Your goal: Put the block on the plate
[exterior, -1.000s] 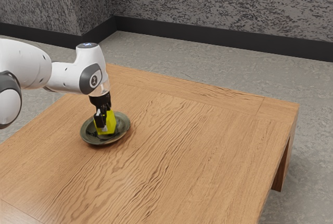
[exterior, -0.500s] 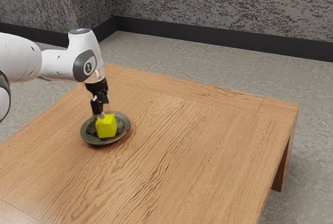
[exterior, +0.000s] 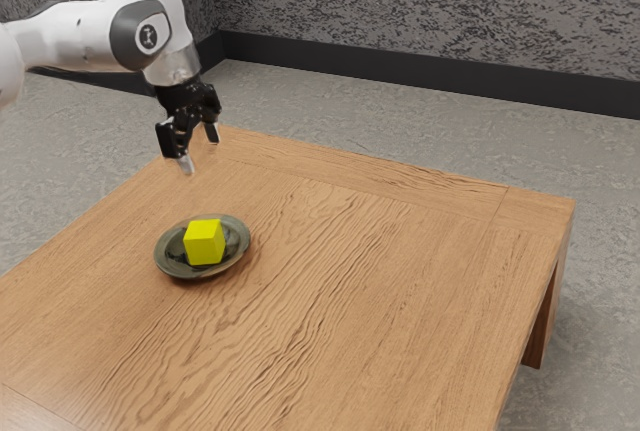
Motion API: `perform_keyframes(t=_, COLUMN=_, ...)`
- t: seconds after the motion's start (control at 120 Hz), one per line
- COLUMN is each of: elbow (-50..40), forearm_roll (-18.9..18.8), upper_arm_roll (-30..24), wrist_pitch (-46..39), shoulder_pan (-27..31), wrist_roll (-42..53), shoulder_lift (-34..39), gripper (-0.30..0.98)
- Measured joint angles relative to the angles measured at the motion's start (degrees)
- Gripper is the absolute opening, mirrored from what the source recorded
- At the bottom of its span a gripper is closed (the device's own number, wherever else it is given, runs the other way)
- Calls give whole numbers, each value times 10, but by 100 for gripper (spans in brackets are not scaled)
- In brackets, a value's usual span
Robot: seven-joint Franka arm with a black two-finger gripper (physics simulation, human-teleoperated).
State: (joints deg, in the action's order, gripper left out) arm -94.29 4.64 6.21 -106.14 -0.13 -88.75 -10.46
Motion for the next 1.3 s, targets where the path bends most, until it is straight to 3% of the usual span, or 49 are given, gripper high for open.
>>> perform_keyframes(t=0.333, elbow=94, forearm_roll=0, upper_arm_roll=-23, wrist_pitch=95, shoulder_pan=-2, wrist_roll=382, shoulder_lift=-6, gripper=69)
perform_keyframes(t=0.508, elbow=101, forearm_roll=0, upper_arm_roll=-21, wrist_pitch=100, shoulder_pan=-1, wrist_roll=518, shoulder_lift=-16, gripper=69)
perform_keyframes(t=0.875, elbow=101, forearm_roll=-10, upper_arm_roll=-22, wrist_pitch=101, shoulder_pan=-2, wrist_roll=699, shoulder_lift=-35, gripper=69)
perform_keyframes(t=1.3, elbow=116, forearm_roll=-14, upper_arm_roll=-26, wrist_pitch=135, shoulder_pan=-3, wrist_roll=822, shoulder_lift=-21, gripper=69)
